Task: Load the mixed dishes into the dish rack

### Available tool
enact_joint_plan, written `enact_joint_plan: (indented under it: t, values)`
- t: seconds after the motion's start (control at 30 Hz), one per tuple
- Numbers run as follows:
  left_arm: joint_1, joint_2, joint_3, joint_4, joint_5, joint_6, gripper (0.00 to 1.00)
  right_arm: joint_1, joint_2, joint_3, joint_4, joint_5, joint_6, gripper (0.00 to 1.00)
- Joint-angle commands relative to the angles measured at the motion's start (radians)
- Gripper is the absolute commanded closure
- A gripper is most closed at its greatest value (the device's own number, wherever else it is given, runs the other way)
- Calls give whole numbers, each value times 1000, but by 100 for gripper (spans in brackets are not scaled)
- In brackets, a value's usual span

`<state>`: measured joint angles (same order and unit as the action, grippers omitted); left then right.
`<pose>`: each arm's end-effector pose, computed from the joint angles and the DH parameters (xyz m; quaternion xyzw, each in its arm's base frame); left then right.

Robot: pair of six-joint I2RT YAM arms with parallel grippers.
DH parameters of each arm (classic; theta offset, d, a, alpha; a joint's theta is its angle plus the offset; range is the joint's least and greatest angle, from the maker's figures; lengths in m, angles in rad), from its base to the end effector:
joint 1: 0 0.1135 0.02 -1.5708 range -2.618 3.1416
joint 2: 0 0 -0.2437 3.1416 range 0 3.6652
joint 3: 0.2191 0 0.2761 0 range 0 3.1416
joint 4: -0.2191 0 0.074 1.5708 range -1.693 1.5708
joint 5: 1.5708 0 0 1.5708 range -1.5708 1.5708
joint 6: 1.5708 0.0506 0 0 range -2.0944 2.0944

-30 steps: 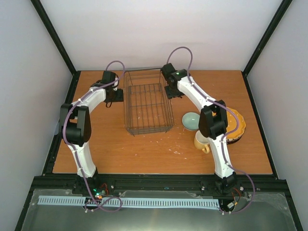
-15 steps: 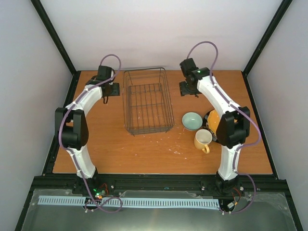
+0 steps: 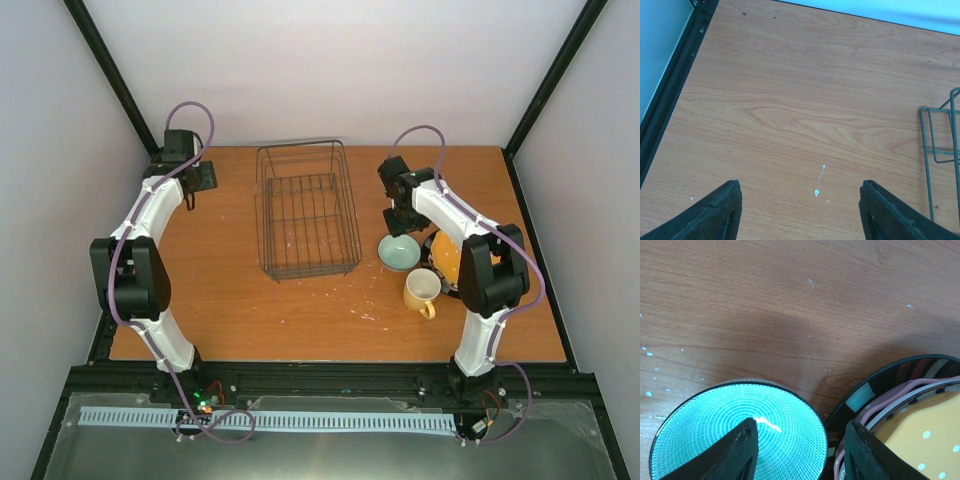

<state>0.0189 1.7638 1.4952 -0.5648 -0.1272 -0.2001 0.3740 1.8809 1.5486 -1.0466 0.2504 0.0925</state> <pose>0.4258 0.0145 0.2471 -0.1245 0.9228 0.0265 0.3636 0.3696 0.1316 0.1936 -0.1267 0.9795 -0.0990 0.1212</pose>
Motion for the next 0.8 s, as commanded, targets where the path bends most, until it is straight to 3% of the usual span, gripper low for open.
enact_joint_plan:
  t: [0.0, 0.6, 0.77]
  values:
    - [5, -26, 3, 22, 9, 28, 35, -16, -4, -26, 32, -3, -30, 53]
    - [27, -26, -25, 49, 16, 37, 38, -93, 115, -52, 95, -181, -58, 55]
    - [28, -10, -15, 49, 18, 47, 38, -93, 148, -46, 90, -214, -66, 65]
